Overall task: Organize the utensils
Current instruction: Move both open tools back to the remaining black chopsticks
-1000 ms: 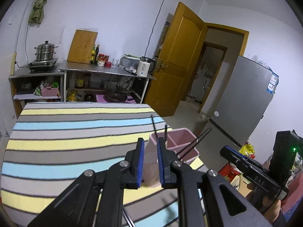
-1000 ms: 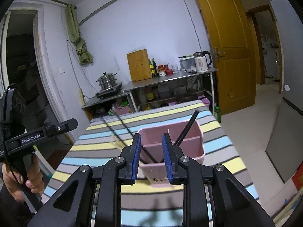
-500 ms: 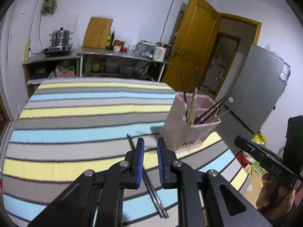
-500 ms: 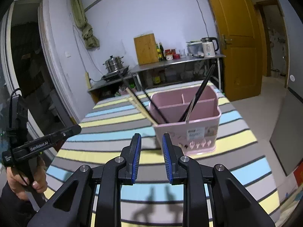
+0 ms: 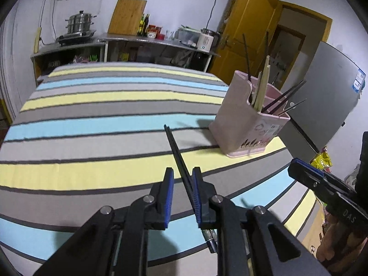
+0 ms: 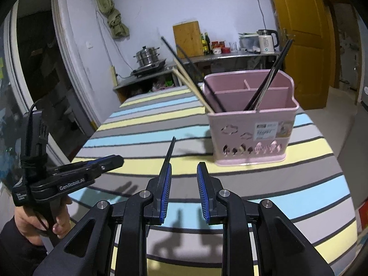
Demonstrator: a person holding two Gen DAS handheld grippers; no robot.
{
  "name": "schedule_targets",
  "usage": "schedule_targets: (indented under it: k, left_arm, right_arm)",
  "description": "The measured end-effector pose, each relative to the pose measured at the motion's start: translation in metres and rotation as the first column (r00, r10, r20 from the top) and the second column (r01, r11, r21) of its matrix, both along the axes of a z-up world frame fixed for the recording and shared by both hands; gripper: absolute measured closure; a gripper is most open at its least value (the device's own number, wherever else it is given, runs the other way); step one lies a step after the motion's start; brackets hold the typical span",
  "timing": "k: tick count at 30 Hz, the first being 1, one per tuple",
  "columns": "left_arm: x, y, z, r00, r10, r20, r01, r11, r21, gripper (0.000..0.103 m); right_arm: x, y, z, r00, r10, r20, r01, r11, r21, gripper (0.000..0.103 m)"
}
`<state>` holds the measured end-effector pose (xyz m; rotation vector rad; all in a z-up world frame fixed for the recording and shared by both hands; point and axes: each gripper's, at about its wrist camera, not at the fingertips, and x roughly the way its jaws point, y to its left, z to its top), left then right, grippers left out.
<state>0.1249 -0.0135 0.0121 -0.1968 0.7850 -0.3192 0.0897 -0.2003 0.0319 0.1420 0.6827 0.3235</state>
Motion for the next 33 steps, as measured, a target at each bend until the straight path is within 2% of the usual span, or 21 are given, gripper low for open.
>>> schedule_targets:
  k: [8, 12, 16, 33]
  left_arm:
    - [0.019, -0.01, -0.03, 0.998, 0.003, -0.065, -0.003, 1.0, 0.0, 0.084]
    - [0.031, -0.015, -0.043, 0.996, 0.017, -0.091, -0.017, 1.0, 0.0, 0.079]
    - [0.042, -0.02, -0.054, 0.993, 0.028, -0.116, -0.029, 1.0, -0.001, 0.078]
    - [0.047, -0.04, -0.053, 0.995, 0.071, -0.07, -0.061, 0.988, 0.141, 0.074]
  right_arm:
    - [0.008, 0.003, -0.014, 0.999, 0.007, -0.044, -0.007, 1.0, 0.0, 0.079]
    - [0.011, 0.002, -0.022, 0.998, 0.006, -0.063, -0.006, 1.0, -0.001, 0.079]
    - [0.016, 0.002, -0.027, 0.997, 0.004, -0.079, -0.004, 1.0, 0.003, 0.079]
    - [0.023, -0.001, -0.037, 0.995, 0.003, -0.1, 0.0, 1.0, 0.028, 0.079]
